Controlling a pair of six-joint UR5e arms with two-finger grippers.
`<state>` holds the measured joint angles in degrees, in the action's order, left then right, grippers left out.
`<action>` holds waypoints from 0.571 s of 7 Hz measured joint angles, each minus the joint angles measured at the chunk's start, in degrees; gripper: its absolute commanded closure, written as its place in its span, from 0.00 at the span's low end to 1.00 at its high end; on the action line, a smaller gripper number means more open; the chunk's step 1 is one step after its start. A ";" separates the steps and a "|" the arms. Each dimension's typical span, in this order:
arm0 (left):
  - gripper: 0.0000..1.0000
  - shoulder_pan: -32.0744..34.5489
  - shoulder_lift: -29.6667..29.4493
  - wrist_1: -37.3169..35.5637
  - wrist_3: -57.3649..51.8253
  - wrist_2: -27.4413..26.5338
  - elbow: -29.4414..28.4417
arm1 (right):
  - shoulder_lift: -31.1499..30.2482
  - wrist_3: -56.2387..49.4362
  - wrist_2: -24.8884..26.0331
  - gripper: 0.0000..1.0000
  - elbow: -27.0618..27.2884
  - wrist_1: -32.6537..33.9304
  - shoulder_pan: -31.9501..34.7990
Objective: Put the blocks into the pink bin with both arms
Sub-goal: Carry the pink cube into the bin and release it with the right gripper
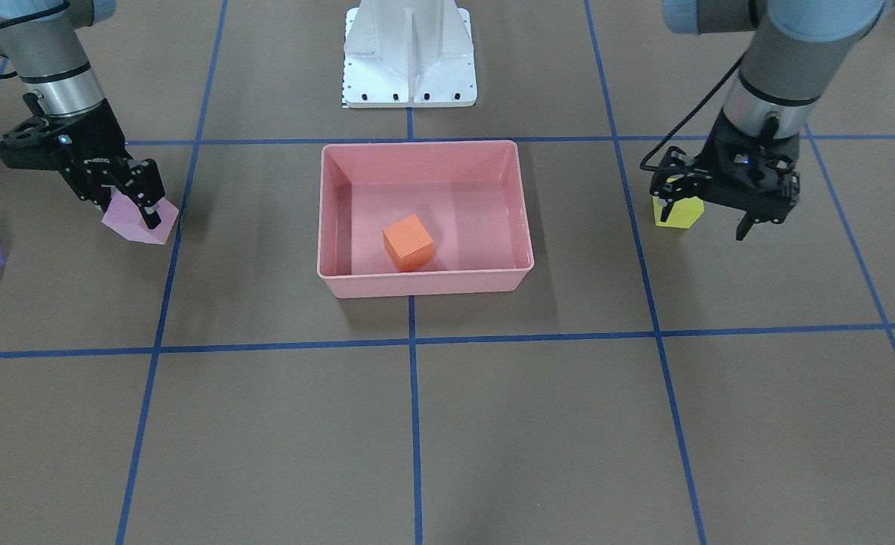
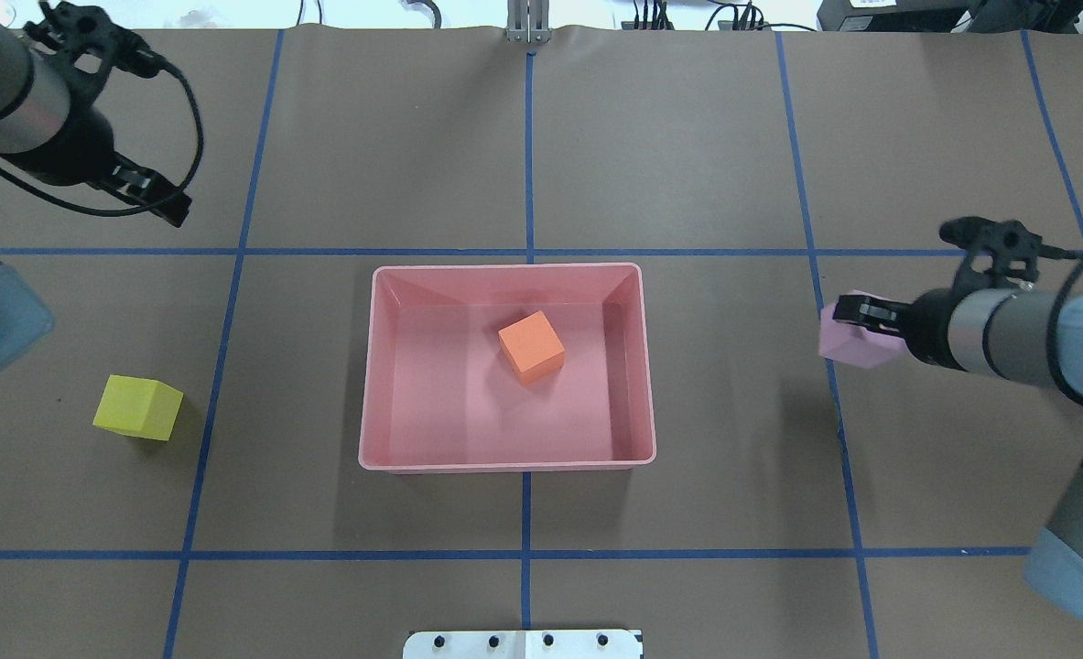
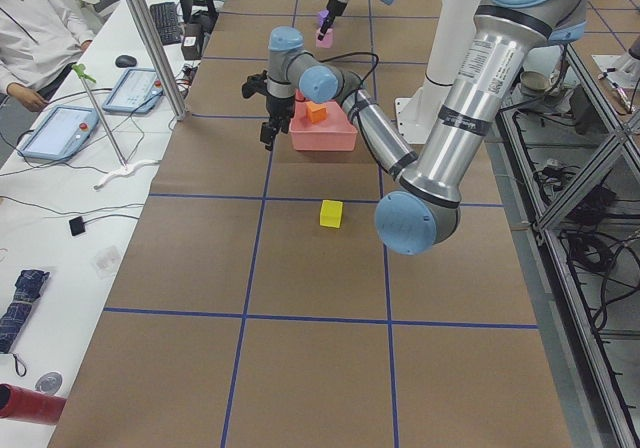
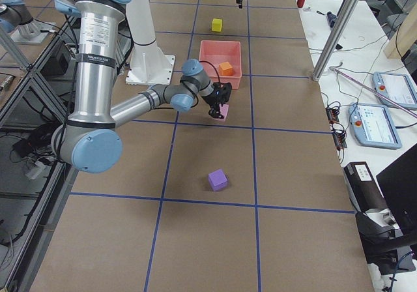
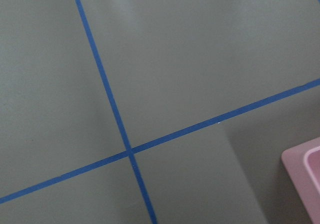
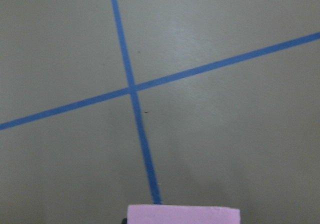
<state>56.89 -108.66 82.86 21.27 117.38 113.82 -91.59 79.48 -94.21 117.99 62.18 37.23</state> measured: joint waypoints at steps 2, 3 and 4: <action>0.00 1.61 12.03 13.56 -2.00 1.50 -0.26 | 16.19 -1.11 -2.44 1.00 2.36 18.86 0.68; 0.00 1.76 17.65 19.79 -1.41 1.65 -0.36 | 23.24 -1.21 -2.53 1.00 2.78 26.45 -0.50; 0.00 1.59 21.47 24.49 2.31 1.67 -0.50 | 28.35 -1.24 -1.65 1.00 2.77 31.00 -2.75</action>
<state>58.49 -87.19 107.35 23.58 119.05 113.31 -63.23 78.24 -95.86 120.76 93.18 34.48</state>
